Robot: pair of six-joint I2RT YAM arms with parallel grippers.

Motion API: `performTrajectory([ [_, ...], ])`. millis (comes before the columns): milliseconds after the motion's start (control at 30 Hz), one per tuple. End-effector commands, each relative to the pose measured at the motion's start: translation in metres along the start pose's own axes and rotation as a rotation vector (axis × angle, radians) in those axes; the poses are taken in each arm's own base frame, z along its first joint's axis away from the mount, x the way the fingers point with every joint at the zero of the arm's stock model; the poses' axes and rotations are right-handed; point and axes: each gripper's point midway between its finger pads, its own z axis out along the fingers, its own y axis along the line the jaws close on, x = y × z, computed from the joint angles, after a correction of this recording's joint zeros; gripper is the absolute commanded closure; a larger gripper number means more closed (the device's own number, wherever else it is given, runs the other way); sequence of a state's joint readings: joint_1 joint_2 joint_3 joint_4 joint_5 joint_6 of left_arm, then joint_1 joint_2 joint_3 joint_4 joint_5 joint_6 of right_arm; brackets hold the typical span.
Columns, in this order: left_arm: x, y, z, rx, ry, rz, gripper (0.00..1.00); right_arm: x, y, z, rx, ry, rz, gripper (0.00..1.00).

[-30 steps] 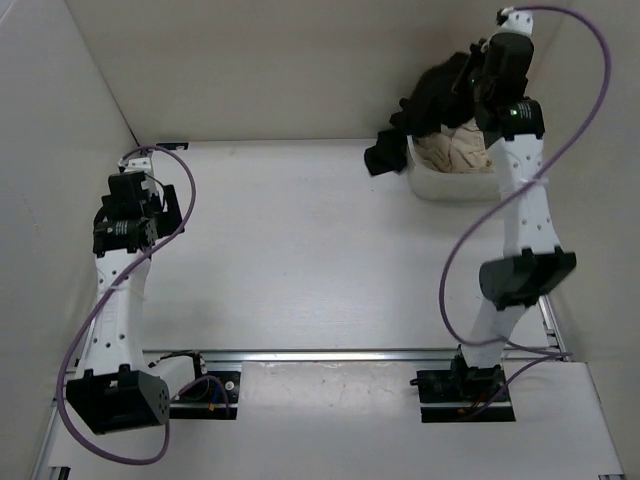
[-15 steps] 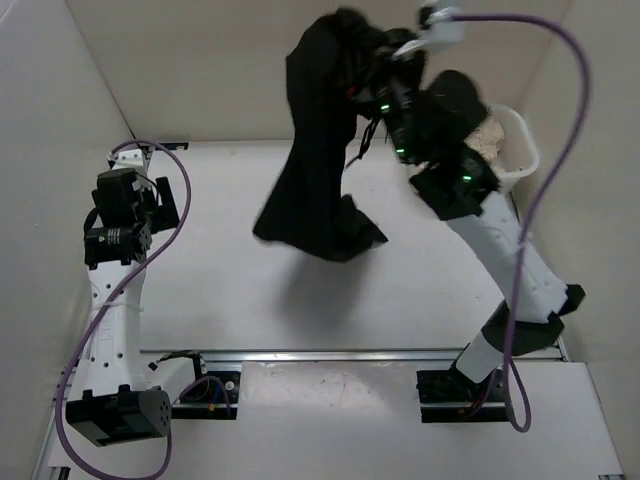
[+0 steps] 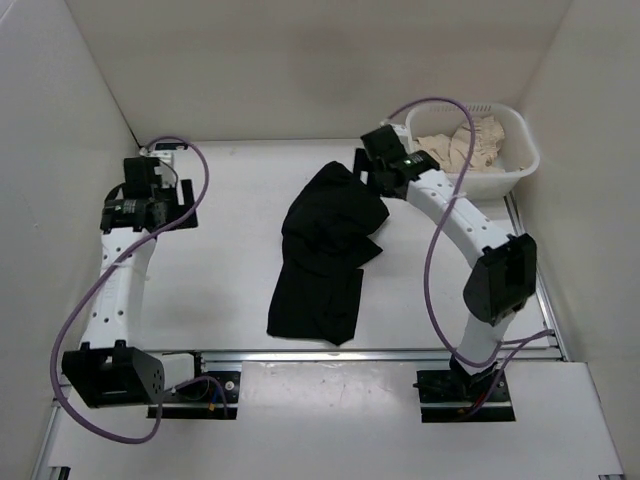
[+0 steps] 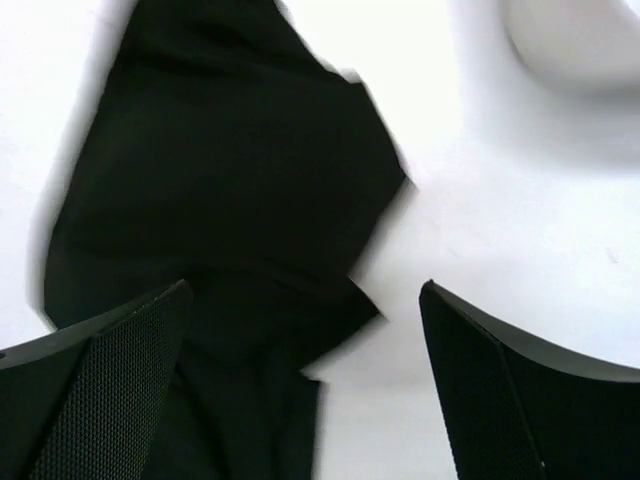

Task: Fold and stack the trousers
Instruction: Move the trousers to the center of the board, then flatten the trousers out

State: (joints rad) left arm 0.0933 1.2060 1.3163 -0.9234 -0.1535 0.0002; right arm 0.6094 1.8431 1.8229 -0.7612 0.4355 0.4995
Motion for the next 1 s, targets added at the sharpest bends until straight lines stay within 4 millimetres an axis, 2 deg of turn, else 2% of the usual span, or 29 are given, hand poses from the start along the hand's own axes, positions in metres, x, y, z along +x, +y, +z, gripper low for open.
performTrajectory([
  [0,0.019,-0.044,-0.003,0.139,0.101,0.093,0.06,0.004,-0.013,-0.034,-0.121,-0.004,0.059,0.01],
  [33,0.025,-0.065,0.001,0.174,0.127,0.15,0.07,0.027,-0.032,-0.02,-0.092,0.049,0.068,0.01],
  [100,0.037,-0.093,0.003,0.244,0.176,0.218,0.09,0.036,-0.043,-0.016,-0.122,0.062,0.115,0.01],
  [133,0.053,-0.122,0.003,0.31,0.228,0.296,0.1,0.058,-0.057,-0.004,-0.118,0.133,0.146,0.01],
  [200,0.069,-0.159,-0.003,0.424,0.281,0.368,0.1,0.078,-0.074,0.008,-0.101,0.194,0.189,0.01],
  [233,0.085,-0.178,0.003,0.462,0.34,0.413,0.1,0.079,-0.076,0.011,-0.112,0.196,0.202,0.01],
  [267,0.102,-0.205,-0.006,0.531,0.372,0.487,0.1,0.079,-0.073,0.014,-0.14,0.208,0.211,0.01],
  [333,0.123,-0.23,-0.009,0.566,0.416,0.574,0.07,0.071,-0.076,0.022,-0.147,0.185,0.222,0.01],
  [367,0.142,-0.254,-0.01,0.592,0.431,0.662,0.05,0.073,-0.074,0.029,-0.149,0.203,0.221,0.01],
  [400,0.146,-0.266,-0.012,0.594,0.415,0.702,0.03,0.065,-0.076,0.035,-0.146,0.189,0.231,0.01],
  [433,0.159,-0.291,-0.019,0.635,0.404,0.769,0.0,0.053,-0.076,0.046,-0.158,0.189,0.25,0.01],
  [467,0.165,-0.292,-0.014,0.627,0.425,0.777,0.0,0.047,-0.074,0.051,-0.16,0.185,0.251,0.01],
  [500,0.171,-0.315,-0.026,0.68,0.397,0.818,0.0,0.041,-0.075,0.058,-0.165,0.186,0.262,0.01],
  [633,0.203,-0.359,-0.043,0.816,0.469,0.882,0.0,0.02,-0.057,0.09,-0.213,0.207,0.307,0.01],
  [667,0.212,-0.362,-0.042,0.823,0.494,0.894,0.0,0.014,-0.051,0.105,-0.224,0.208,0.308,0.01],
  [733,0.231,-0.36,-0.025,0.769,0.534,0.93,0.0,0.018,-0.045,0.117,-0.214,0.241,0.331,0.01],
  [767,0.234,-0.362,-0.016,0.75,0.523,0.934,0.0,0.032,-0.046,0.132,-0.191,0.288,0.344,0.01],
  [800,0.239,-0.359,-0.008,0.72,0.525,0.944,0.0,0.029,-0.047,0.138,-0.162,0.282,0.374,0.01],
  [833,0.245,-0.349,0.005,0.658,0.528,0.966,0.05,0.038,-0.05,0.15,-0.134,0.3,0.388,0.01],
  [867,0.245,-0.346,0.01,0.634,0.517,0.972,0.11,0.043,-0.052,0.156,-0.116,0.31,0.404,0.01],
  [933,0.25,-0.34,0.02,0.588,0.525,0.99,0.26,0.045,-0.05,0.163,-0.107,0.322,0.428,0.01],
  [967,0.251,-0.334,0.024,0.554,0.521,1.002,0.45,0.055,-0.052,0.17,-0.091,0.353,0.426,0.01],
])
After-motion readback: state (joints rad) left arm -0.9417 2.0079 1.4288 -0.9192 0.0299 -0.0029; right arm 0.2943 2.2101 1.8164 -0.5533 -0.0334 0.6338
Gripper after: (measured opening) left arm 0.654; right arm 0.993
